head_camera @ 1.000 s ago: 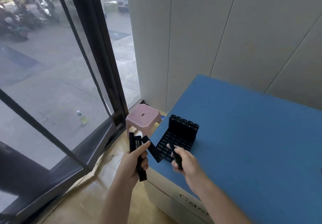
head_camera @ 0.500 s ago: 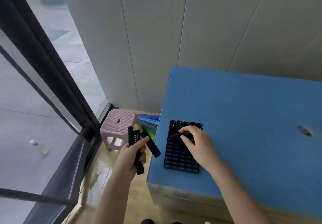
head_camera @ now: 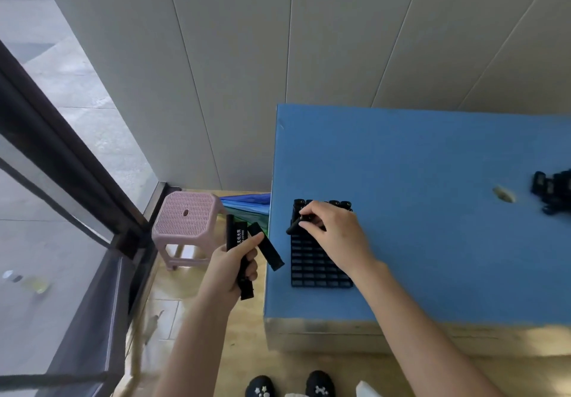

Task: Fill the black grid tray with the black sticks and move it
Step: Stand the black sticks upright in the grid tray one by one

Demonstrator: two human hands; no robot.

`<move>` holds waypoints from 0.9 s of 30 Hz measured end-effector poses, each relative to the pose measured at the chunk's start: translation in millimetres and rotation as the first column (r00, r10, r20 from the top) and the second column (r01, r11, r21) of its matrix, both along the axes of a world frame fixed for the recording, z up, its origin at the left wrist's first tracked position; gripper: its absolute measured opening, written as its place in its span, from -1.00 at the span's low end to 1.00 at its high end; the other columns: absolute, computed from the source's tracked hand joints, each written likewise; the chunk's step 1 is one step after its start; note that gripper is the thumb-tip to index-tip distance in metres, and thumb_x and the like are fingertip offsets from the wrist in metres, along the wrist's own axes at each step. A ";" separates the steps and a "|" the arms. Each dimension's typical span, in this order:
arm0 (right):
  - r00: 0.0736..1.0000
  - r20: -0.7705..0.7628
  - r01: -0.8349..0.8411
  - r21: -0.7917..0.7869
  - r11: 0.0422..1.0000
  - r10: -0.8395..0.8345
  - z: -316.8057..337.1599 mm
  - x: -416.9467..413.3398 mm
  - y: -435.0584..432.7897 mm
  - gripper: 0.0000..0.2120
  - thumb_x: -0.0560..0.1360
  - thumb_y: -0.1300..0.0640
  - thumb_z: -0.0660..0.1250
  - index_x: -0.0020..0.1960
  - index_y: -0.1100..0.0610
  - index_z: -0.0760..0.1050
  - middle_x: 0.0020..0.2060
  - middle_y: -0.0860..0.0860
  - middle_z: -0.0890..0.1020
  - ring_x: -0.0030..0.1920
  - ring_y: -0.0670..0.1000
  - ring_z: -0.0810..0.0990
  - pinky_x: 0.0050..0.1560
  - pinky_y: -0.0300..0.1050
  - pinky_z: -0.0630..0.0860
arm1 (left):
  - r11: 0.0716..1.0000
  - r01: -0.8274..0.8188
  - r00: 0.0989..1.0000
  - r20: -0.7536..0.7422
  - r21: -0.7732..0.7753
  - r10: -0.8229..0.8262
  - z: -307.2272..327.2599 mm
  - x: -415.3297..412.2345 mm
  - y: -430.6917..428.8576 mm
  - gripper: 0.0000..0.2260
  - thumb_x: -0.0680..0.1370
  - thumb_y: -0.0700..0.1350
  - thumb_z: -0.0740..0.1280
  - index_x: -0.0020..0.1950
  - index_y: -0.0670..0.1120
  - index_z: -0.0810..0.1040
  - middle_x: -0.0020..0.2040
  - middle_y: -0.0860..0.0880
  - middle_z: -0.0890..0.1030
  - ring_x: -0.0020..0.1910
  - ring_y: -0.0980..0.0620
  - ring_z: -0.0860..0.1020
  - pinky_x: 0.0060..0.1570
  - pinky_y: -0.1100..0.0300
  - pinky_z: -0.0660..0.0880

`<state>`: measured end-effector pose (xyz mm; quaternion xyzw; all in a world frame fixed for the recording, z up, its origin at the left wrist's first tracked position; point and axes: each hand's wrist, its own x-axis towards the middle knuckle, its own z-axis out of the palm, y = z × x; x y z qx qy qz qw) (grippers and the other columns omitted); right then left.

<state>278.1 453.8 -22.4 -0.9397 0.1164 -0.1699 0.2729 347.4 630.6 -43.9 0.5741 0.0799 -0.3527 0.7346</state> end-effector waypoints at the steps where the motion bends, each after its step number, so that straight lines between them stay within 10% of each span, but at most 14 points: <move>1: 1.000 0.017 -0.008 -0.017 1.000 0.008 0.2 0.1 -0.2 -0.84 0.47 0.14 0.36 0.05 0.12 0.57 -0.06 -0.04 0.65 -0.11 -0.03 0.62 -0.03 -0.06 0.56 | 1.000 -0.001 1.000 -0.001 0.001 0.001 0.1 0.2 -0.1 -0.85 0.47 -0.22 0.38 -0.19 -0.13 0.40 -0.47 -0.01 0.34 -0.56 0.08 0.25 -0.59 0.30 0.23; 20: 0.993 0.120 0.049 -0.262 0.964 -0.018 -1.6 -3.3 6.1 -0.89 0.44 0.11 0.39 -0.05 0.08 0.62 -0.14 -0.06 0.54 -0.24 -0.09 0.53 -0.35 -0.30 0.34 | 0.999 -0.015 1.000 0.002 -0.050 0.015 7.2 -6.1 -4.5 -0.84 0.47 -0.22 0.37 -0.22 -0.12 0.40 -0.47 -0.02 0.35 -0.57 0.08 0.26 -0.59 0.30 0.24; 23: 0.984 0.103 0.126 0.189 0.974 -0.147 -1.2 -19.9 22.6 -0.78 0.56 0.06 0.21 0.14 0.08 0.54 -0.08 -0.08 0.56 -0.29 -0.15 0.55 -0.29 -0.36 0.46 | 0.997 -0.032 0.999 0.000 -0.075 0.032 9.7 -8.8 -6.7 -0.83 0.46 -0.22 0.38 -0.24 -0.12 0.40 -0.48 -0.01 0.34 -0.58 0.09 0.25 -0.59 0.29 0.23; 27: 0.972 -0.229 0.218 0.808 0.547 -0.049 -1.5 -36.0 44.6 -0.78 0.57 0.01 0.17 0.12 0.09 0.46 -0.16 -0.02 0.63 -0.27 -0.04 0.65 -0.06 -0.14 0.60 | 0.994 -0.039 0.999 0.001 -0.101 0.040 12.3 -15.6 -12.9 -0.82 0.45 -0.20 0.38 -0.27 -0.12 0.40 -0.48 -0.01 0.34 -0.57 0.09 0.25 -0.58 0.29 0.22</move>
